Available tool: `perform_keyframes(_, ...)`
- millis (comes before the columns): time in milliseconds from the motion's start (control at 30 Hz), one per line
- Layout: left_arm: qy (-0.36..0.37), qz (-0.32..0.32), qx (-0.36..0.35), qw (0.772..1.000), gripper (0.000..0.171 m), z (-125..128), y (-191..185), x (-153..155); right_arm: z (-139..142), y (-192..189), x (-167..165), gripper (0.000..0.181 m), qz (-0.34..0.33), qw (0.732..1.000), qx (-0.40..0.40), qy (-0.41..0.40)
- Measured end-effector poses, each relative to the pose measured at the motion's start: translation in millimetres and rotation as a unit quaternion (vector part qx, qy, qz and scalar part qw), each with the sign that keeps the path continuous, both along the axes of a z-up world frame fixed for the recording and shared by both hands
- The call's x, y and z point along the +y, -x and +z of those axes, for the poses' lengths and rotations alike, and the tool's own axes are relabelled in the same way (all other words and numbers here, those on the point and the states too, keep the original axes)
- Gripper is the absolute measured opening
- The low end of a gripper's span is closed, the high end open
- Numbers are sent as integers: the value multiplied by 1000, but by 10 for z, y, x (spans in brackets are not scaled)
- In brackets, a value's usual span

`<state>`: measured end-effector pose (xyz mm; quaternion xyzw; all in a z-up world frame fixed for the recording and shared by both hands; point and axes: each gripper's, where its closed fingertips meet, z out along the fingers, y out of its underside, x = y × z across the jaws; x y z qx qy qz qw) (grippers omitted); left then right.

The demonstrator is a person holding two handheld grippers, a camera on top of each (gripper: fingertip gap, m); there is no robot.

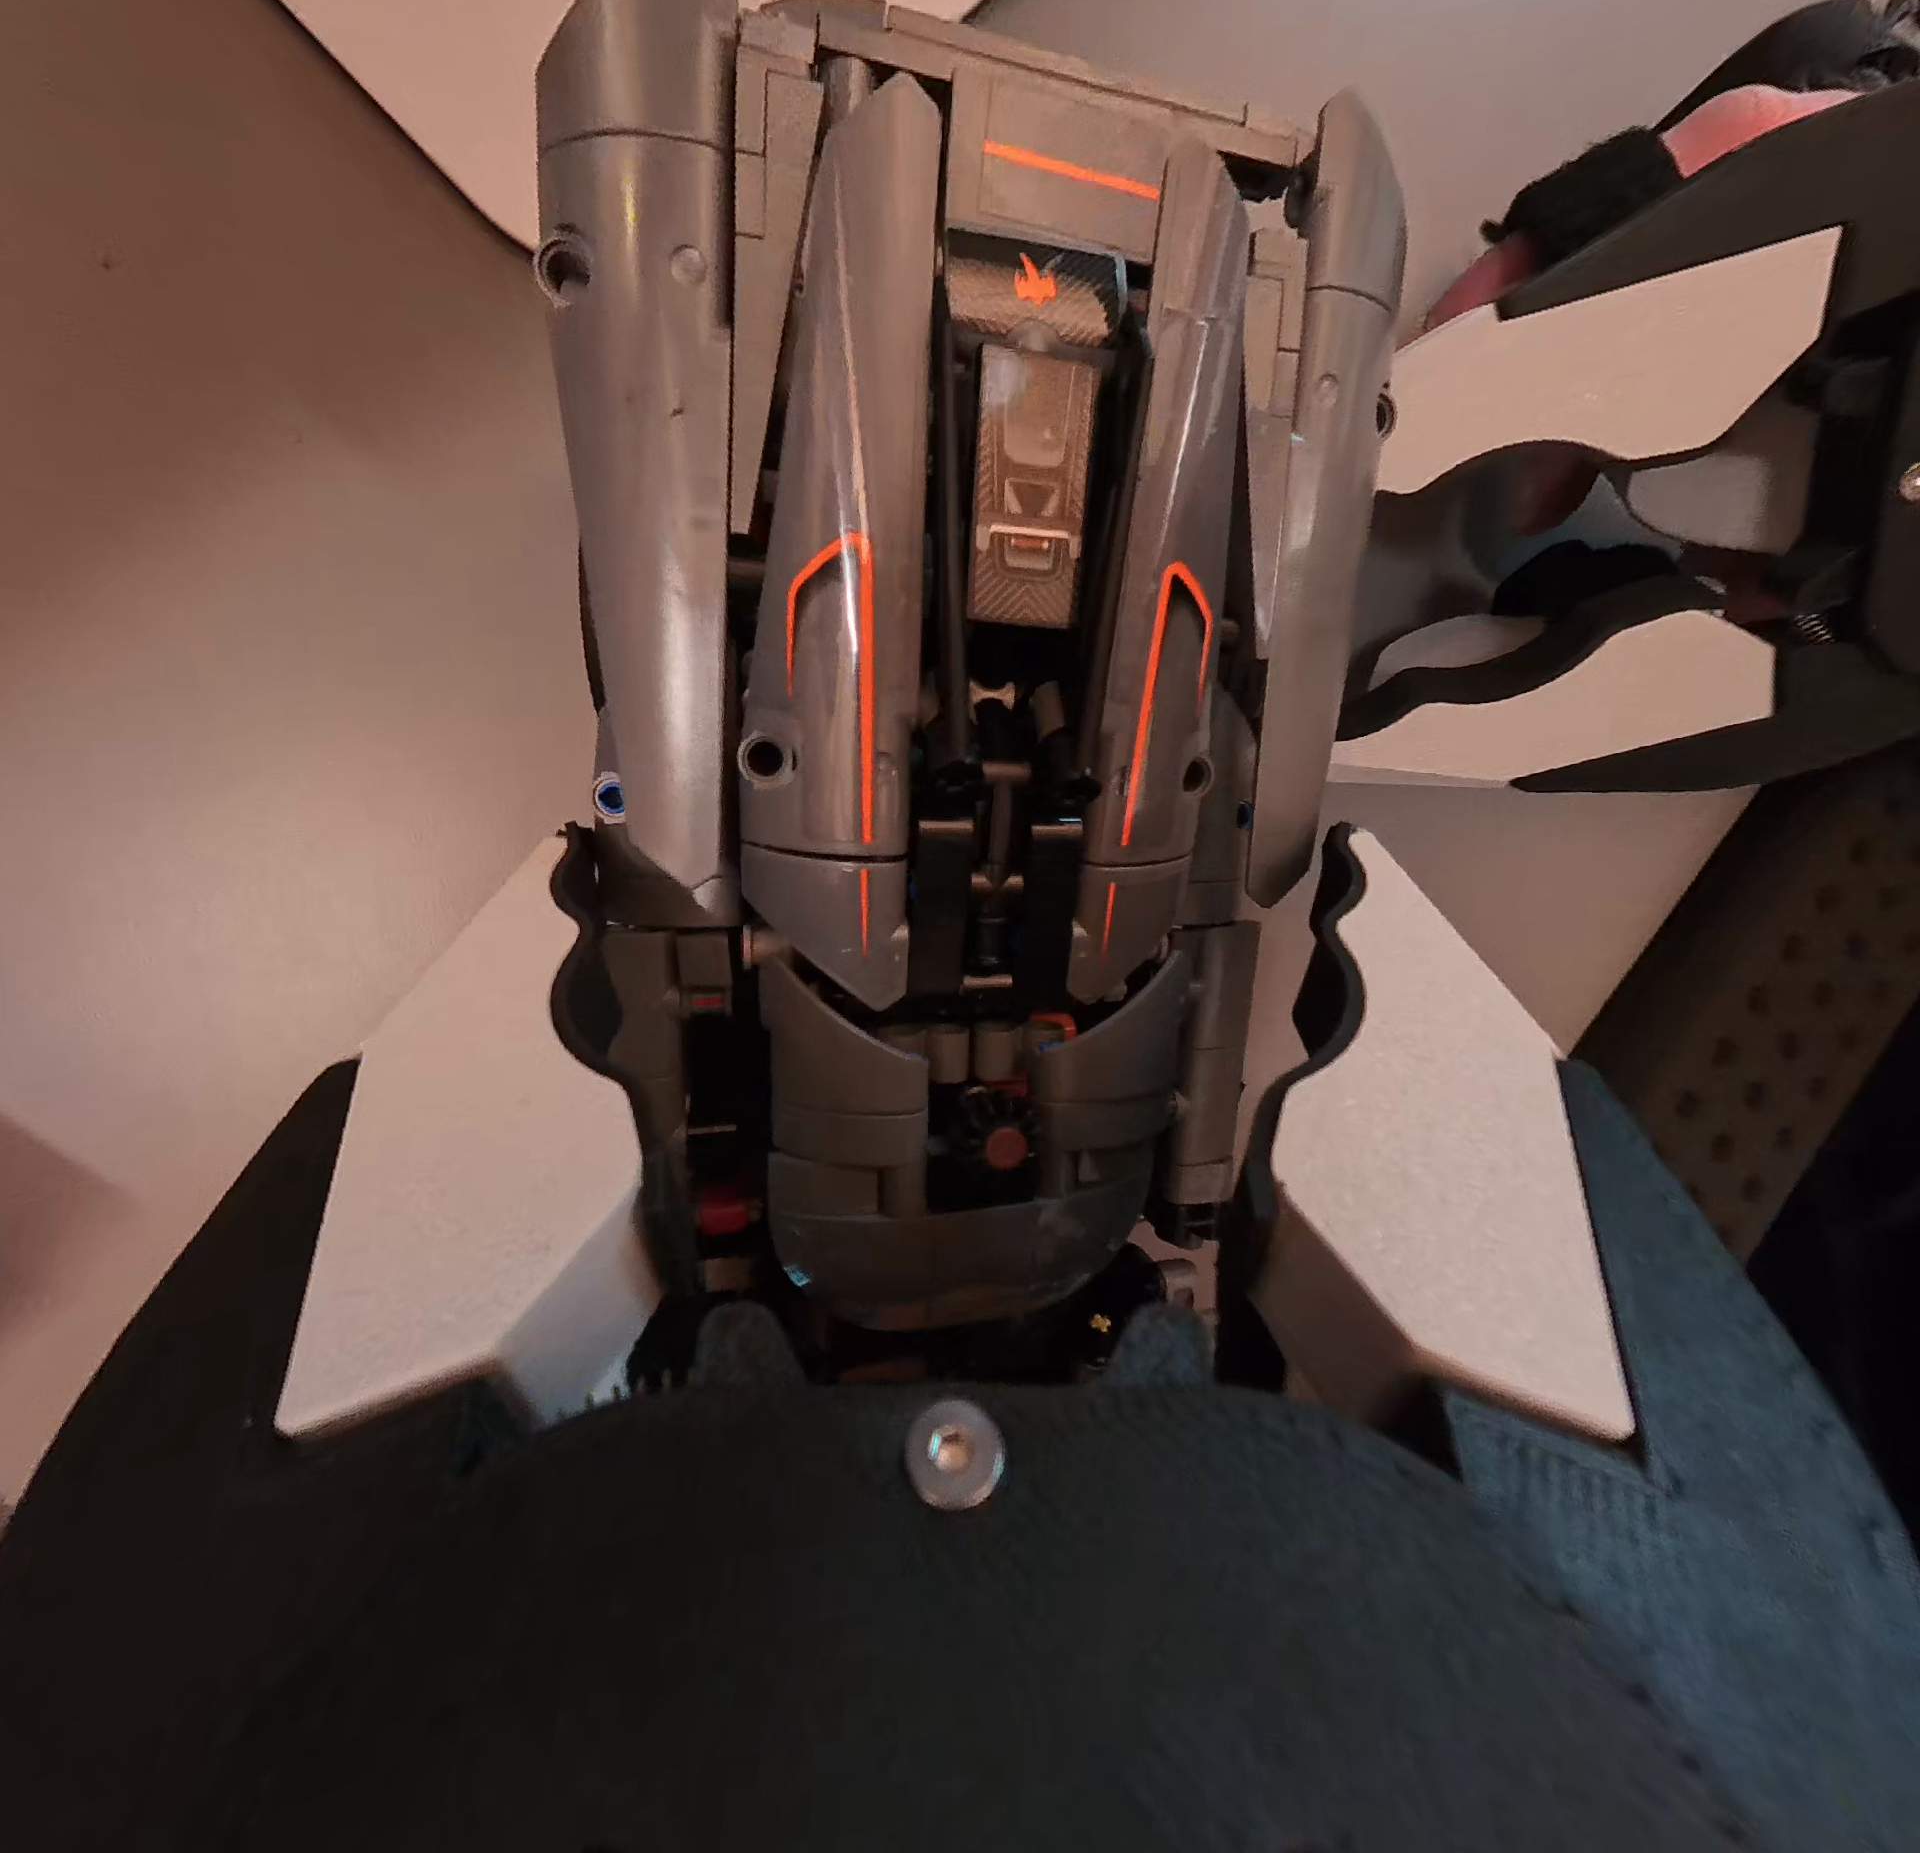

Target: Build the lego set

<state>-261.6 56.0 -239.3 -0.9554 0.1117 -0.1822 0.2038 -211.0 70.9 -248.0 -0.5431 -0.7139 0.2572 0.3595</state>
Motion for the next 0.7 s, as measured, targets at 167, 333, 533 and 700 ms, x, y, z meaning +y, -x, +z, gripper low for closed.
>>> perform_keyframes(167, 7, -7, -22, 1000, 132, 15, -16, 33, 94, -15, 2, 44, -2, 1000, 14, 6)
perform_keyframes(333, 12, -5, -71, 997, 132, 74, -34, 96, 224, -19, 33, 44, -8, 999, 41, 15)
perform_keyframes(533, 30, -8, -89, 996, 135, 76, -45, 209, 401, -16, 125, 42, -24, 996, 82, 0)
perform_keyframes(700, 39, -4, -95, 995, 134, 64, -50, 326, 472, -1, 214, 42, -36, 994, 101, -24)
